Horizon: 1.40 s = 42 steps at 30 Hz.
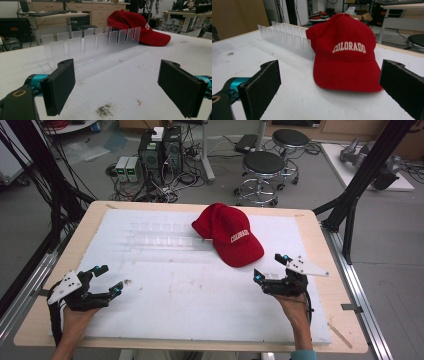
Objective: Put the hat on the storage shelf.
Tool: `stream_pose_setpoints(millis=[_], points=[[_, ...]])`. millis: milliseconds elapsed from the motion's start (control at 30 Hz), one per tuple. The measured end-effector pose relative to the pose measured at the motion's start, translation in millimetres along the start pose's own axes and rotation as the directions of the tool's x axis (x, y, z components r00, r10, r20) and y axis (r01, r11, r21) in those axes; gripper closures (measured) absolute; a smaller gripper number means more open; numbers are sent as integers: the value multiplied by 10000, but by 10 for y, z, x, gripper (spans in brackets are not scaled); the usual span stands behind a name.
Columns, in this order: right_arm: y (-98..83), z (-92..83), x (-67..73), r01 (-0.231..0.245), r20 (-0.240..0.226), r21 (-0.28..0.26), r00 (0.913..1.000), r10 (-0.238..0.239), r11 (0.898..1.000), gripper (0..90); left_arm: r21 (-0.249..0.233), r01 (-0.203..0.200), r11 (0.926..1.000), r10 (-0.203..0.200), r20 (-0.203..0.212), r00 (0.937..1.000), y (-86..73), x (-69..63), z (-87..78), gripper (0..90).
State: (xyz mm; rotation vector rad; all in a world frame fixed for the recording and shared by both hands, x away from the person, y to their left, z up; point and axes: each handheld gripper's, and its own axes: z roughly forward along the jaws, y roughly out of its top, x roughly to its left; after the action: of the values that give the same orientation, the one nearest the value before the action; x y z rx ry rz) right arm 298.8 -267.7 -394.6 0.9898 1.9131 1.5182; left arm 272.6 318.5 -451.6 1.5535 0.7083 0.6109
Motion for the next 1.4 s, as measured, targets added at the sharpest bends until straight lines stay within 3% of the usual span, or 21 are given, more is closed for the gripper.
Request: stream_pose_setpoints(millis=[200,267,367,667,833,967,1000,1033,1100,1400], points=[[344,294,-6,223,-114,229,9997,-220,9995,28,15,101,9999,-101,-36,9999,1,2,5,149],[383,328,-16,211,-142,167,9997,-208,9996,28,40,76,10000,-76,-30,10000,1,2,4,149],[495,424,-73,179,-110,157,9998,-178,9997,28,46,23,10000,-23,-22,10000,2,1,4,149],[792,763,-317,6,223,1009,9997,-29,9949,28,45,83,10000,-83,-4,10000,1,3,5,150],[944,974,-380,133,375,1582,9991,-195,9873,28,50,49,10000,-49,17,10000,2,2,5,150],[1084,1211,-407,648,483,2092,9959,-765,9757,28,48,83,10000,-83,-13,10000,1,3,5,149],[1084,1211,-407,648,483,2092,9959,-765,9757,28,61,81,9999,-81,-35,10000,2,4,4,149],[1134,1296,-414,852,781,2202,9914,-1046,9717,28,51,76,10000,-75,-25,10000,2,3,4,149],[1171,1362,-419,944,788,2212,9903,-1143,9706,28,52,39,10000,-39,-22,10000,2,1,5,149],[1157,1666,-441,819,768,2894,9911,-1084,9537,28,59,-11,10000,11,-6,10000,2,1,4,149]])
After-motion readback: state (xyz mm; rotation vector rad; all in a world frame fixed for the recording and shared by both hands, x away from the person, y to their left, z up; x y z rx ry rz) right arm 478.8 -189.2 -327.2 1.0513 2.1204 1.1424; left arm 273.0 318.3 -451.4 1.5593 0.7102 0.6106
